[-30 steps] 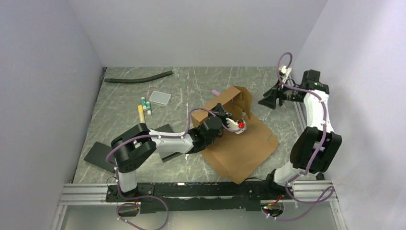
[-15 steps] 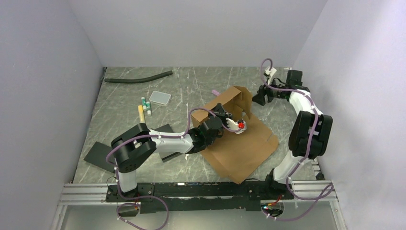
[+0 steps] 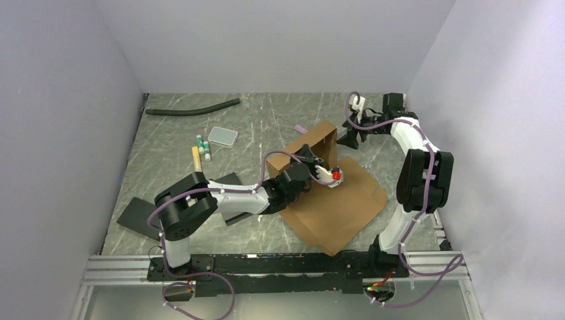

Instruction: Fold the paper box

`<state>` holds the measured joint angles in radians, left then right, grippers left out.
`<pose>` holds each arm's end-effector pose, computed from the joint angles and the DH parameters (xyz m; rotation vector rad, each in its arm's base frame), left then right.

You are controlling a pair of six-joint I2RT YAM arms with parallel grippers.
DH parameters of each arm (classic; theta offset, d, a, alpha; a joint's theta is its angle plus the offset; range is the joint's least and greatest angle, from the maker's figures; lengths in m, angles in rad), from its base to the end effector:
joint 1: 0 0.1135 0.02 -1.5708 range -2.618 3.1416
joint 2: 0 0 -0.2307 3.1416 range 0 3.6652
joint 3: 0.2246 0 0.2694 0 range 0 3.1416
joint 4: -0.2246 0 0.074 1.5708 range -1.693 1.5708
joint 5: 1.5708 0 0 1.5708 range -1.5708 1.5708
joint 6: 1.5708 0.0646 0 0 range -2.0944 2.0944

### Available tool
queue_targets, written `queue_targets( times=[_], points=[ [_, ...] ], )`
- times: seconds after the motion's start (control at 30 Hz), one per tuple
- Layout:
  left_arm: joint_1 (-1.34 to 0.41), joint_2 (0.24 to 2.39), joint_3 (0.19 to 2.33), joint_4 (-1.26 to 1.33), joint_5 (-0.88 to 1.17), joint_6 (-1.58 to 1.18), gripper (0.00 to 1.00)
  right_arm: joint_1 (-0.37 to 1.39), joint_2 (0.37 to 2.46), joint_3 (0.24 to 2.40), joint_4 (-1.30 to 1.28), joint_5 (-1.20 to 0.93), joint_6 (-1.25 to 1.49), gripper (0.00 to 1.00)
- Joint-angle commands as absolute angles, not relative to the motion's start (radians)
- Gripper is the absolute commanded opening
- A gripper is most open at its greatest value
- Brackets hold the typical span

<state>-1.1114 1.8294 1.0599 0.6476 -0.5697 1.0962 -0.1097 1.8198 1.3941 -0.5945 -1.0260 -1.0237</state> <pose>0.2249 -0.3761 0.1813 1.2737 1.1184 0.4694 0.4007 0.0114 0.1917 -1.2090 1.7123 0.6698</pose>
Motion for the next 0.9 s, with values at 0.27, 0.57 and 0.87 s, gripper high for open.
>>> queue_targets(
  times=[0.27,0.57,0.87],
  points=[
    [-1.129,1.784,1.06,0.693,-0.569,1.098,0.0,-0.059,1.757,1.309,-0.494,-1.053,-0.976,0.78],
    [-1.142,1.789,1.071,0.681,-0.571,1.068,0.0,-0.013,1.647,0.995,0.136,-0.957,-0.558,0.6],
    [-1.152,1.792,1.095,0.667,-0.581,1.036,0.0,-0.005,1.653,0.916,0.333,-0.933,-0.47,0.0]
  ],
)
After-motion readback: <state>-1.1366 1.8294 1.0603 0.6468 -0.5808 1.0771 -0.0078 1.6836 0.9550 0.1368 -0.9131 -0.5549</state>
